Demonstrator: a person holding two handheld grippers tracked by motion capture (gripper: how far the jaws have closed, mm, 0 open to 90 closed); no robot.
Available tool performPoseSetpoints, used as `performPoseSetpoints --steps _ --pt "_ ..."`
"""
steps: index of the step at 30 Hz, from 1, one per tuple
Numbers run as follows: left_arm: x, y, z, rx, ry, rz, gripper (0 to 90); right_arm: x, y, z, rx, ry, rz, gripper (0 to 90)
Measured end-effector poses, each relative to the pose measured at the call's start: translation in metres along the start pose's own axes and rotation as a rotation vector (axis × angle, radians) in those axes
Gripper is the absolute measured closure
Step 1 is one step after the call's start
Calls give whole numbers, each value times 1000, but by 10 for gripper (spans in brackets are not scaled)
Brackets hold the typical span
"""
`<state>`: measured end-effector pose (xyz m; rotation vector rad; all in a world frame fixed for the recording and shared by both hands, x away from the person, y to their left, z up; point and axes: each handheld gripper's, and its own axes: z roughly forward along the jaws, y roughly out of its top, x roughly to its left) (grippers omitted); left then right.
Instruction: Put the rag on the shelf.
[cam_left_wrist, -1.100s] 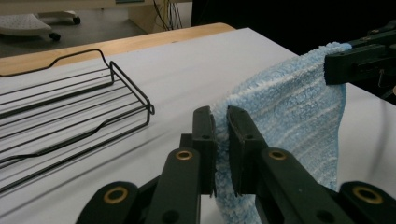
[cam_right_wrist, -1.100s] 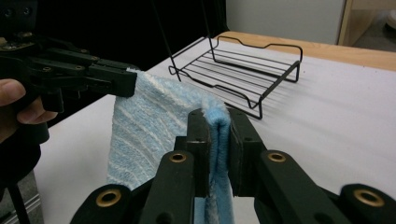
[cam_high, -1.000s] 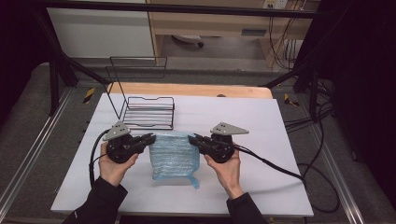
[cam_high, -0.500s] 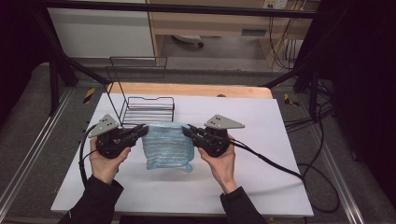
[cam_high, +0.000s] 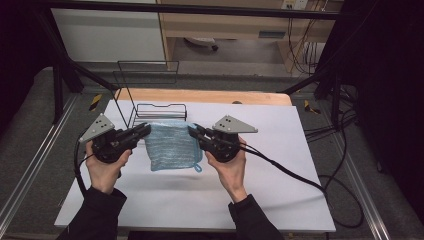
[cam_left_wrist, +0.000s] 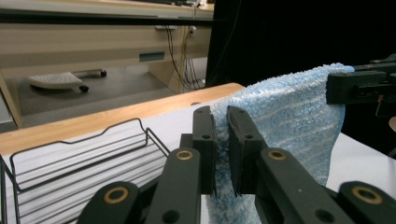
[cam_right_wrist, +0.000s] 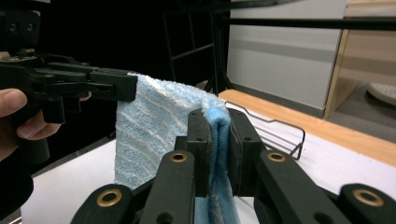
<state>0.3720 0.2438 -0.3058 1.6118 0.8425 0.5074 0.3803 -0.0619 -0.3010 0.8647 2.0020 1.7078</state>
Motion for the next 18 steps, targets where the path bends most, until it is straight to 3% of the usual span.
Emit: performPoseSetpoints --steps 18 --pt "10 29 -14 -124 34 14 819 15 31 9 -95 -21 -75 815"
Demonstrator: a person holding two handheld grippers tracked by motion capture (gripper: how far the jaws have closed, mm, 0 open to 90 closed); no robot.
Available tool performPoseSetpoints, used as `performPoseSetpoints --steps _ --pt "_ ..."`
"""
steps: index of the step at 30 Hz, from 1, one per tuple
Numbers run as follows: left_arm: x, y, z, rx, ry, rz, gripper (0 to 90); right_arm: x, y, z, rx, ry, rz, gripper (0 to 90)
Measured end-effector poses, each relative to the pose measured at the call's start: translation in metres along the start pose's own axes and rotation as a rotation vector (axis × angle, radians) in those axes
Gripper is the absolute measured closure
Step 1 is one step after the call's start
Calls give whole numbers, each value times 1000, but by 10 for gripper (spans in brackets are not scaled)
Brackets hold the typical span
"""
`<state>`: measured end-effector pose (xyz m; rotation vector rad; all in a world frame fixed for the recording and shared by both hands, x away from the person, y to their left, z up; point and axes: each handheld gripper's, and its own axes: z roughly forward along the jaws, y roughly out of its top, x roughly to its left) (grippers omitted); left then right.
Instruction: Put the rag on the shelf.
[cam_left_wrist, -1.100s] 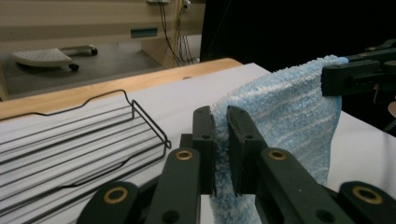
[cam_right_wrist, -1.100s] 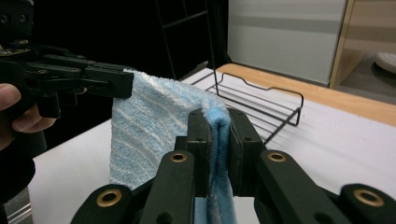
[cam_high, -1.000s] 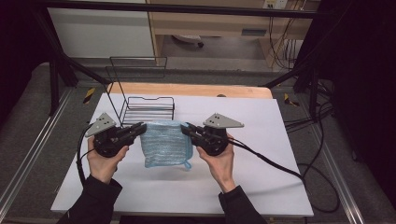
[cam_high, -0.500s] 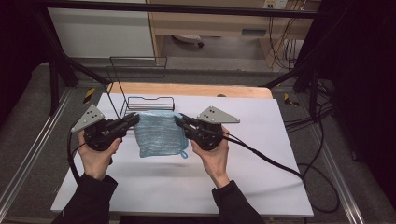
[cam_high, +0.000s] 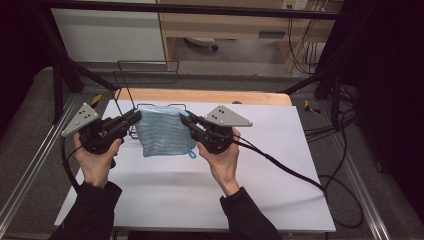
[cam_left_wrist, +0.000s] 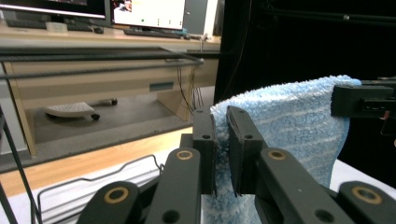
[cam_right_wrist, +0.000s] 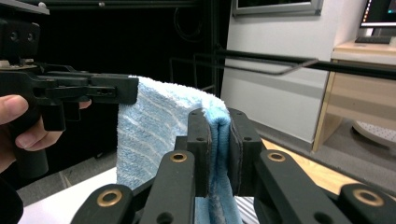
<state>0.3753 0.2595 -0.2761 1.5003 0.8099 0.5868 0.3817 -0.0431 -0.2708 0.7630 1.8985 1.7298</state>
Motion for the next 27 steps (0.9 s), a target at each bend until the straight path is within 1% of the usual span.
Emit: performPoseSetpoints --steps 4,8,9,12,18,27 --pt "4 8 -1 -24 7 1 820 2 11 5 -17 0 -19 815" --pt "7 15 -3 -46 17 0 820 4 17 9 -28 -4 -31 815" --pt "7 17 -3 -52 18 -1 820 4 22 11 -37 -5 -36 815" --pt "10 23 -5 -67 23 0 820 4 26 14 -44 -5 -36 815" --pt "14 34 -6 -91 35 6 820 4 37 21 -63 -7 -52 815" --pt "21 52 -6 -128 50 16 820 4 58 30 -98 -11 -71 816"
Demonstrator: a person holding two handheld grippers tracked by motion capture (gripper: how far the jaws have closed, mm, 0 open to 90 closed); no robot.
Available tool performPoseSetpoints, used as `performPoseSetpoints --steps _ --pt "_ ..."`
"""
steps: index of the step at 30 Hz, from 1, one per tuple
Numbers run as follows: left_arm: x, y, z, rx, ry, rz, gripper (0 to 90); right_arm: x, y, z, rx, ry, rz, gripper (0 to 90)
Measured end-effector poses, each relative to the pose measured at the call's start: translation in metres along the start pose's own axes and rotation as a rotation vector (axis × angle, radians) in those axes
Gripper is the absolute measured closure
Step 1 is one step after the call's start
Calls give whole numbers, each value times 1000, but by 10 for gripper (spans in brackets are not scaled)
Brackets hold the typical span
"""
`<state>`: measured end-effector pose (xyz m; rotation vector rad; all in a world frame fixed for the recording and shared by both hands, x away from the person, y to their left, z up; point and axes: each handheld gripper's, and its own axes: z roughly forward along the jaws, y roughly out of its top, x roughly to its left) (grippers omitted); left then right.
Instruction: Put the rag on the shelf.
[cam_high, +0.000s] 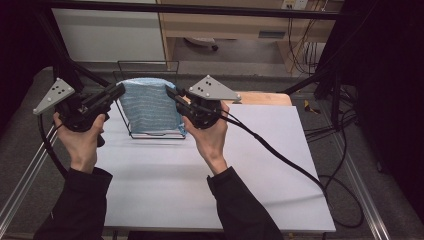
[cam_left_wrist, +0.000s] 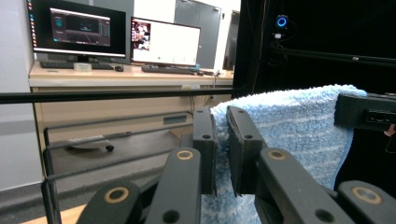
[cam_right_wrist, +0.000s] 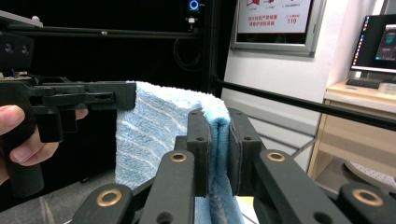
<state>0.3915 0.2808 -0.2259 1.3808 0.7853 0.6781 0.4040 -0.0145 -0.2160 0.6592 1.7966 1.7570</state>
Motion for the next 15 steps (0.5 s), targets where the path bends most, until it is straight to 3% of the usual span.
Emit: performPoseSetpoints --steps 15 --pt "10 36 7 -57 26 5 820 -3 36 18 -43 -15 -35 816"
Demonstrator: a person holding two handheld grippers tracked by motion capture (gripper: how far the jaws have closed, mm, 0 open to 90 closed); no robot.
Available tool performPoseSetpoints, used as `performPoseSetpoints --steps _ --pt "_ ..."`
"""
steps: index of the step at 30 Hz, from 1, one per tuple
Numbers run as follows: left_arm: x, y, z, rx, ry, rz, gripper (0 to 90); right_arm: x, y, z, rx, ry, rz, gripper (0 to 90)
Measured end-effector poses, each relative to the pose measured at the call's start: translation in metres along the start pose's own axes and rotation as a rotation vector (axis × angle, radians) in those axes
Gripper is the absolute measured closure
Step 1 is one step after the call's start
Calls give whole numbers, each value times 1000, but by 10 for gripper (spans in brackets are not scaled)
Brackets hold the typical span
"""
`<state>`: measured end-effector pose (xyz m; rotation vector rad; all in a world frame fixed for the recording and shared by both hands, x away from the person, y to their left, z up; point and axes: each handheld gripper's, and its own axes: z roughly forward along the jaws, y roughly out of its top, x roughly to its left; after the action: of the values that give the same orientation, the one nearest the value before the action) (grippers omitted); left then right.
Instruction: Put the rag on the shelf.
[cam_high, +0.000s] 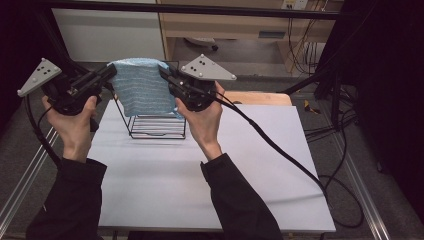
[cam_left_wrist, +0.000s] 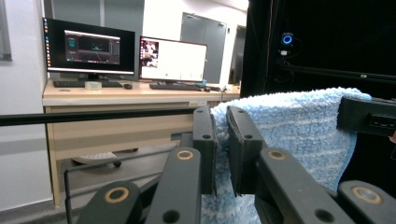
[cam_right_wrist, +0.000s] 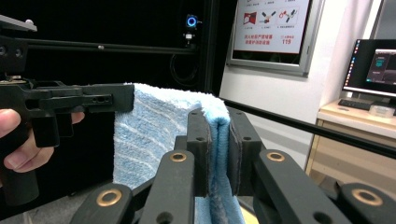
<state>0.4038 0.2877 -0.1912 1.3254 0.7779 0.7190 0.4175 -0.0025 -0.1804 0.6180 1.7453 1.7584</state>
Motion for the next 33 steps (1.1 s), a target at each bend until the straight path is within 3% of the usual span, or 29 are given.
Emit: performPoseSetpoints --steps 23,33 --pt "17 43 11 -82 41 -20 821 -6 46 32 -49 -19 -62 816" --pt "26 51 16 -113 59 -32 821 -8 58 46 -60 -23 -86 816"
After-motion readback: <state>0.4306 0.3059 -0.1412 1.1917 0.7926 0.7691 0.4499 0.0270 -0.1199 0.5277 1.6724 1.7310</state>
